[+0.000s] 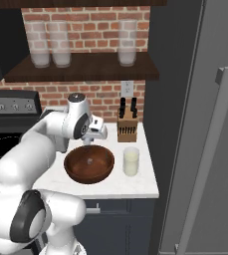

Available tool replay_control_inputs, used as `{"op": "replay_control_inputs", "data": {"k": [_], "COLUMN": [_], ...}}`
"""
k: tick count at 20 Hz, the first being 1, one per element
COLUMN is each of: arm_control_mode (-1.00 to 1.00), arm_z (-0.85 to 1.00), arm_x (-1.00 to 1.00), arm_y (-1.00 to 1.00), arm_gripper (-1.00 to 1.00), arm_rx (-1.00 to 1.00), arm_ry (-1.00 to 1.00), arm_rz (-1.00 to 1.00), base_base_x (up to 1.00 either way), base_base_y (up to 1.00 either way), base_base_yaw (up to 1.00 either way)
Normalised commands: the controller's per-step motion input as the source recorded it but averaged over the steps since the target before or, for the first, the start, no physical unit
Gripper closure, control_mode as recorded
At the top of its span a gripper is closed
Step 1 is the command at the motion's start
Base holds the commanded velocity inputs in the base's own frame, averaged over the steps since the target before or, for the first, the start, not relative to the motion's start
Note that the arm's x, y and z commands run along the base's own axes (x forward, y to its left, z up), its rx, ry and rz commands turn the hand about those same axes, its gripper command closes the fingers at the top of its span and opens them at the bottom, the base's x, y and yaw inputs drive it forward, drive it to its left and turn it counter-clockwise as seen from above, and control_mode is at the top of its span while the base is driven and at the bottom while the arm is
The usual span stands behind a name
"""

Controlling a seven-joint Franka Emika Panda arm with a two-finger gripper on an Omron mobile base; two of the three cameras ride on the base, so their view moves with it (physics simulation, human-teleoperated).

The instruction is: Grab a lemon wedge from the fridge and one ice cube from the ice bowl, and put them in the glass of lemonade.

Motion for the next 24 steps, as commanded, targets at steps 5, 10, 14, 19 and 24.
{"op": "replay_control_inputs", "data": {"k": [5, 10, 14, 19, 24], "arm_control_mode": [-1.00, -1.00, -1.00, -1.00, -1.00], "arm_z": [0.06, 0.25, 0.31, 0.19, 0.21], "arm_x": [-0.27, -0.37, -0.17, 0.05, 0.21], "arm_y": [-0.37, -0.67, -0.66, -0.38, -0.09], "arm_gripper": [1.00, 1.00, 1.00, 1.00, 1.00], "arm_rx": [0.02, 0.00, 0.00, -0.08, -0.10], "arm_ry": [0.00, -0.11, -0.14, -0.06, 0.02], "arm_rz": [0.00, -0.01, -0.11, -0.20, -0.27], "base_base_x": [0.00, 0.00, 0.00, 0.00, 0.00], "base_base_y": [0.00, 0.00, 0.00, 0.00, 0.00], "base_base_yaw": [0.00, 0.00, 0.00, 0.00, 0.00]}}
